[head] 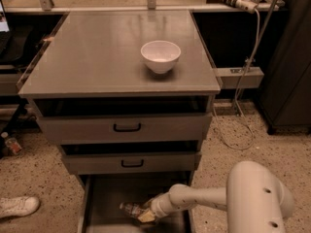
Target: Pick water bottle from bottom drawer and place on counter
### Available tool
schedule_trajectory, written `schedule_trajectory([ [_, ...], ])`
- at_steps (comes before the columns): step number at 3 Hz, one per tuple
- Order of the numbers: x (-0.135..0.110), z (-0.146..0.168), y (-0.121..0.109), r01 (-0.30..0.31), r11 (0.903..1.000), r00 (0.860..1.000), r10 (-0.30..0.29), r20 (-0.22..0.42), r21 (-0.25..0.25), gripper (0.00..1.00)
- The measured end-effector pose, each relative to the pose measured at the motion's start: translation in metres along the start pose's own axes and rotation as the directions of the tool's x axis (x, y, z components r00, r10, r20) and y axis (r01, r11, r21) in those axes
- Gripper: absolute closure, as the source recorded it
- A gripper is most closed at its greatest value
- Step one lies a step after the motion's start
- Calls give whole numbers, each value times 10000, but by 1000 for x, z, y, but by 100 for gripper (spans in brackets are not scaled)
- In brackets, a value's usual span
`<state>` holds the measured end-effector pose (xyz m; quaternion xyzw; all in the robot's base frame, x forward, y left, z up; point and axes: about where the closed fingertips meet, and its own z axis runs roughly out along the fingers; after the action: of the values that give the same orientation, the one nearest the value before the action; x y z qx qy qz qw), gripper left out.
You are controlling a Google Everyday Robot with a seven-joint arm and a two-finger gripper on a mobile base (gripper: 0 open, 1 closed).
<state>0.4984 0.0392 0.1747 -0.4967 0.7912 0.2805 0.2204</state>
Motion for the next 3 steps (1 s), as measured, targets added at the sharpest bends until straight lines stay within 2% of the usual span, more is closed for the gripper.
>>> schedule_trajectory([
  [1,-3,-30,15,-276,9989,9996,272,92,380,100],
  [2,-22,-70,20,-282,9928,9995,294,-81,1164,100],
  [3,-36,-91,29,133,9894,9999,-131,-19,1444,100],
])
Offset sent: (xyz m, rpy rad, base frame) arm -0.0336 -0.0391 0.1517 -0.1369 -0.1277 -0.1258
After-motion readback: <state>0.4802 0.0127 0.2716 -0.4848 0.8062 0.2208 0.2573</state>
